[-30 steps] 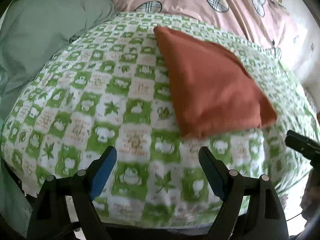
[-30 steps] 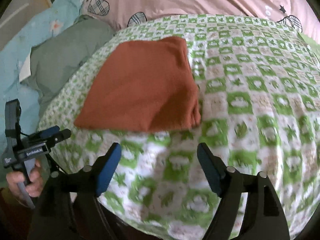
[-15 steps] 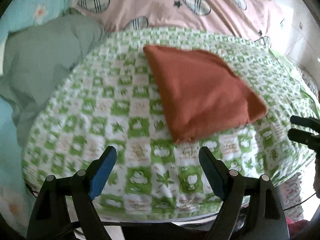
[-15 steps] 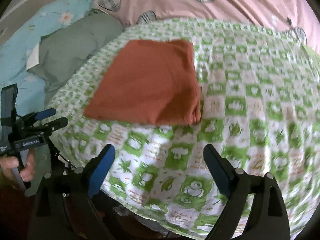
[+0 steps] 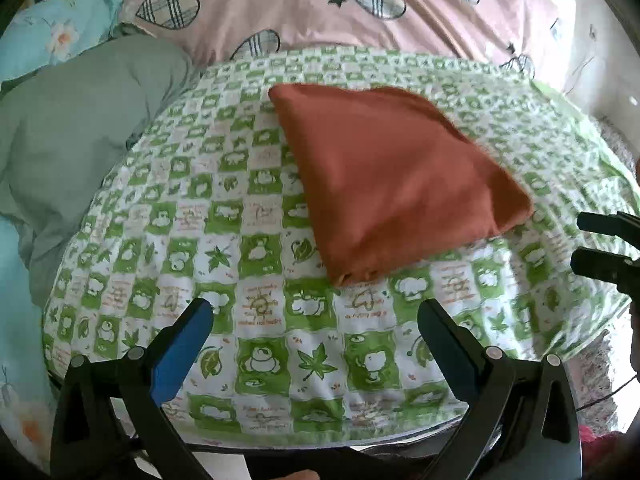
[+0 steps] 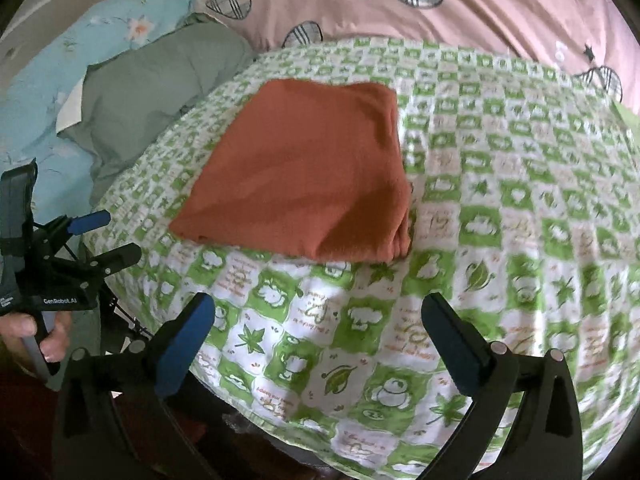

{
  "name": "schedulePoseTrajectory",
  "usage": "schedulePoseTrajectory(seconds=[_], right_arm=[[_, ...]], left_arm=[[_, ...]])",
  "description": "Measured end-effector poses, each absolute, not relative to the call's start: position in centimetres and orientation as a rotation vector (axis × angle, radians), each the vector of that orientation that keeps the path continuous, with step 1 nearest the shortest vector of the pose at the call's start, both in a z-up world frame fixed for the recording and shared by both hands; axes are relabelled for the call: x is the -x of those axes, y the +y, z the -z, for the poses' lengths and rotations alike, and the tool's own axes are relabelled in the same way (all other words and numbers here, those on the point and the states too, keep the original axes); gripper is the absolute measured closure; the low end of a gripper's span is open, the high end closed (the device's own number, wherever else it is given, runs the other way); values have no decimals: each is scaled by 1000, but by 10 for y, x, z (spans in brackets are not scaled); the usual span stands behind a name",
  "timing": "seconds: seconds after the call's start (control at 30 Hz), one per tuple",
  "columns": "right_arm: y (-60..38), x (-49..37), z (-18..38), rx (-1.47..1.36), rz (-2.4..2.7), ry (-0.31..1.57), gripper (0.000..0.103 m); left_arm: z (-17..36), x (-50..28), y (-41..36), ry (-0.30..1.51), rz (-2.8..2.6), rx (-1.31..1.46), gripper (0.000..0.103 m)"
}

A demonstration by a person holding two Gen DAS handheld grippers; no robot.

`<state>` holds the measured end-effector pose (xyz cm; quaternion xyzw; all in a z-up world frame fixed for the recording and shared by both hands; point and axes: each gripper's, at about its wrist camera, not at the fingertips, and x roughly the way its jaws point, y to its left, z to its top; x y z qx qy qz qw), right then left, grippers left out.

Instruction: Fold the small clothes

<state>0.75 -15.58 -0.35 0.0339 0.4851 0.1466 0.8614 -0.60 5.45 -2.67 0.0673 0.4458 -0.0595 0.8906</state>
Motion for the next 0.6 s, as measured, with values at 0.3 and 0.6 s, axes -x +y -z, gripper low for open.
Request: schedulePoseTrajectory(seconds=[0.3, 0.6], right_arm=[[-156, -26, 6, -65, -302, 1032, 0], [-154, -48, -1, -45, -314, 1018, 0]], left_arm=[[22, -13, 55, 917, 114, -118, 1], [2, -26, 48, 869, 108, -120, 1]])
